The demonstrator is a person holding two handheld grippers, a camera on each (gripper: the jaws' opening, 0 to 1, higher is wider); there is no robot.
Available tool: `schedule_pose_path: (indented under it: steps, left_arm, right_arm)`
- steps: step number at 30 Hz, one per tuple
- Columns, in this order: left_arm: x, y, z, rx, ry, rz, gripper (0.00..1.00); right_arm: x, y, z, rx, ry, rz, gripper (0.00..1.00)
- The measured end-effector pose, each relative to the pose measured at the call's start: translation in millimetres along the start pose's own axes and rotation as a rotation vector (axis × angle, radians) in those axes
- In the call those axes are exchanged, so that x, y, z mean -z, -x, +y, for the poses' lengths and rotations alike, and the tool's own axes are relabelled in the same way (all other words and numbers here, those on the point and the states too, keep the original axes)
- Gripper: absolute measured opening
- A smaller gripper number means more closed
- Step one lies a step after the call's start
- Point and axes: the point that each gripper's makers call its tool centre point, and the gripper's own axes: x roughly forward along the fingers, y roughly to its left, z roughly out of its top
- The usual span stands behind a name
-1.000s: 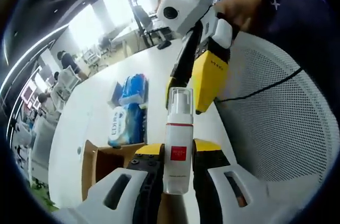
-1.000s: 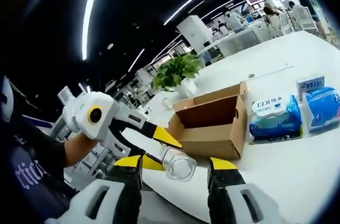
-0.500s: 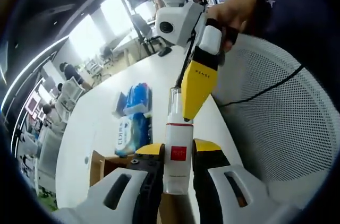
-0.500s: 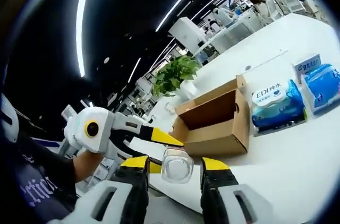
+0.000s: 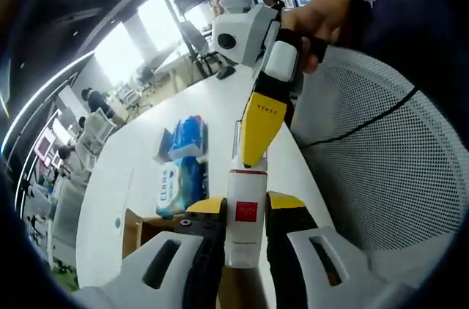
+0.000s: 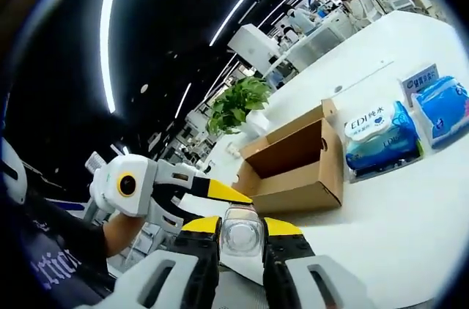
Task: Operate the shoe box by opening the lid, removing the specified soft item, and placing it in the target area until the item is outside and the box remains undamaged.
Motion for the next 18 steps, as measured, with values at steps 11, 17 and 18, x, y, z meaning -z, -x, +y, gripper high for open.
schedule_pose_path:
  steps: [11, 17, 18]
  left_arm:
    - [2.8, -4.8, -0.6, -0.007, -0.012, 0.008, 0.20]
    - [2.3, -7.2, 1.0, -0.012, -0.008, -0.001, 0.21]
    - [2.1, -7.6, 1.5, -0.014, -0.004, -0.003, 0.21]
  right_arm:
    - [3.6, -0.5, -4.2, 0.043, 0.025, 0.020, 0.16]
    - [2.5, 0.6, -6.0, 0.058, 0.010, 0.024, 0.16]
    - [1.1, 0.9, -6.8, 0.059, 0.003, 0.021, 0.16]
